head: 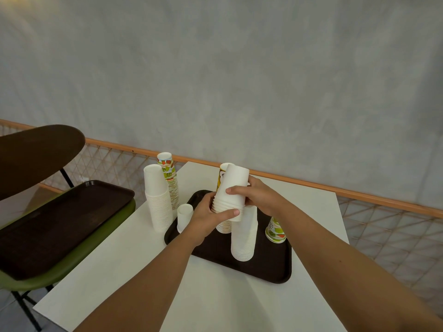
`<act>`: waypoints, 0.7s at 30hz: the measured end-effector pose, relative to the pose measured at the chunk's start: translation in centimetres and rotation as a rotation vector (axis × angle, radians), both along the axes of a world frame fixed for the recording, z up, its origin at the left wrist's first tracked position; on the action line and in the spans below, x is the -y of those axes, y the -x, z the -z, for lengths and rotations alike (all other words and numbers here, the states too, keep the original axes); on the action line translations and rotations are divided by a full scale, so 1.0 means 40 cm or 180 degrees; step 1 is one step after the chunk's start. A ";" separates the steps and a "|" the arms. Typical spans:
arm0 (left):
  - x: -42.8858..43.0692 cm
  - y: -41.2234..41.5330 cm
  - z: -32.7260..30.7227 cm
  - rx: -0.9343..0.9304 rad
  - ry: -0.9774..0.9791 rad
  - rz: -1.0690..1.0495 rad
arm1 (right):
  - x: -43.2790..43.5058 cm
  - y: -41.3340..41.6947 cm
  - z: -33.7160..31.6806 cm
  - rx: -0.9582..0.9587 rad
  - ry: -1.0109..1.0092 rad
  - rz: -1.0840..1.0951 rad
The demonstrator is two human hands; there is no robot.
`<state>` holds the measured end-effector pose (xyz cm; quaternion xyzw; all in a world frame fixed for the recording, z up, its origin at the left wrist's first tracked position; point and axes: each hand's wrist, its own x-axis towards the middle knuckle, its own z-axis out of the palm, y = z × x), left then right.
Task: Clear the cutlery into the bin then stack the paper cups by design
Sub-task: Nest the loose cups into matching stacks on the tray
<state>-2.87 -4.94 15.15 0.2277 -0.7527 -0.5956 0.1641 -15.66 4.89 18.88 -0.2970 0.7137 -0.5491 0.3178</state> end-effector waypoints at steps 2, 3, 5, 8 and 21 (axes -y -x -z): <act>0.002 0.001 0.000 0.0022 0.0017 0.0020 | 0.000 0.001 -0.001 -0.0018 0.0066 0.0086; 0.003 0.001 0.001 0.0036 0.0016 0.0033 | -0.002 0.004 -0.004 0.0003 0.0128 0.0120; 0.004 -0.001 0.005 0.0068 0.0016 0.0047 | -0.007 0.011 -0.015 0.0062 0.0267 0.0210; 0.002 -0.008 0.014 0.0160 0.0051 0.0043 | -0.013 0.021 -0.043 0.0147 0.0524 0.0443; 0.037 -0.033 0.063 0.0096 -0.0838 -0.0431 | -0.037 0.038 -0.033 -0.0505 0.0578 0.1368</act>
